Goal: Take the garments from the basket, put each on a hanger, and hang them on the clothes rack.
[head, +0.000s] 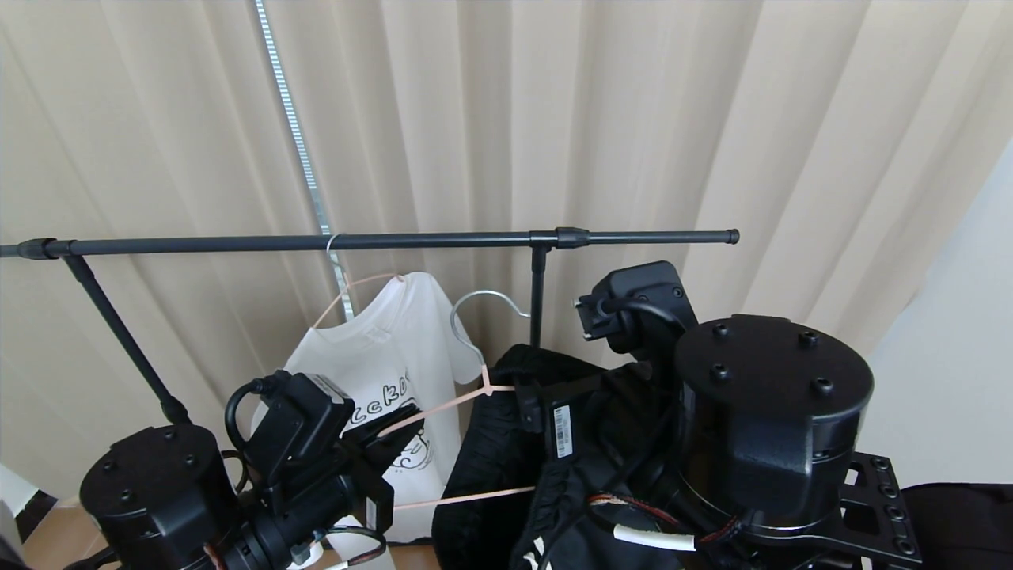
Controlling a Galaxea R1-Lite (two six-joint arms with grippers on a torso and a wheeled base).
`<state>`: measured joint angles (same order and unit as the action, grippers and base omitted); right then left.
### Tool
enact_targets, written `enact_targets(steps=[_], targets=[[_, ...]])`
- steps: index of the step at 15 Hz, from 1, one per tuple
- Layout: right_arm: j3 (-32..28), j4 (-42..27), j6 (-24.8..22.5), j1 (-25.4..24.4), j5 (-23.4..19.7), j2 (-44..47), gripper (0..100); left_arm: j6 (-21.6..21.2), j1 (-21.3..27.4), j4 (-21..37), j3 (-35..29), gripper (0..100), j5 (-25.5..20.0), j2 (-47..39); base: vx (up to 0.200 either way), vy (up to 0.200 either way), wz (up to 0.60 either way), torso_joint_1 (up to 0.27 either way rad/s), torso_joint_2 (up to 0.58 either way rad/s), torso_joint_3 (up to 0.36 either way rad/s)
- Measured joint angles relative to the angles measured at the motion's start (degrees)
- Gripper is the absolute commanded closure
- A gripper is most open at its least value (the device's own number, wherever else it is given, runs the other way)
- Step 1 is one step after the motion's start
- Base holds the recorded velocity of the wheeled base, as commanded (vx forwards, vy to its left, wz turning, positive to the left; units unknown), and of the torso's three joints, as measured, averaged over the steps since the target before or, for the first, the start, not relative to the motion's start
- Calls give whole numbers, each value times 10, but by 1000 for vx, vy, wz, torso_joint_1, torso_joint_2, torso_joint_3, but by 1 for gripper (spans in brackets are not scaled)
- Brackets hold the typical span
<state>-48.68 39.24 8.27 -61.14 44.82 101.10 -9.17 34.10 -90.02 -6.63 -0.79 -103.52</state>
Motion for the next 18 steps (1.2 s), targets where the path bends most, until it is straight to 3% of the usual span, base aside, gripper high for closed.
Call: enact_targets(steps=[18], targets=[[15,3,-17,-12,0,-22,0,17,-4,1,-21,100,17,-12,0,0,0,0,0,0]])
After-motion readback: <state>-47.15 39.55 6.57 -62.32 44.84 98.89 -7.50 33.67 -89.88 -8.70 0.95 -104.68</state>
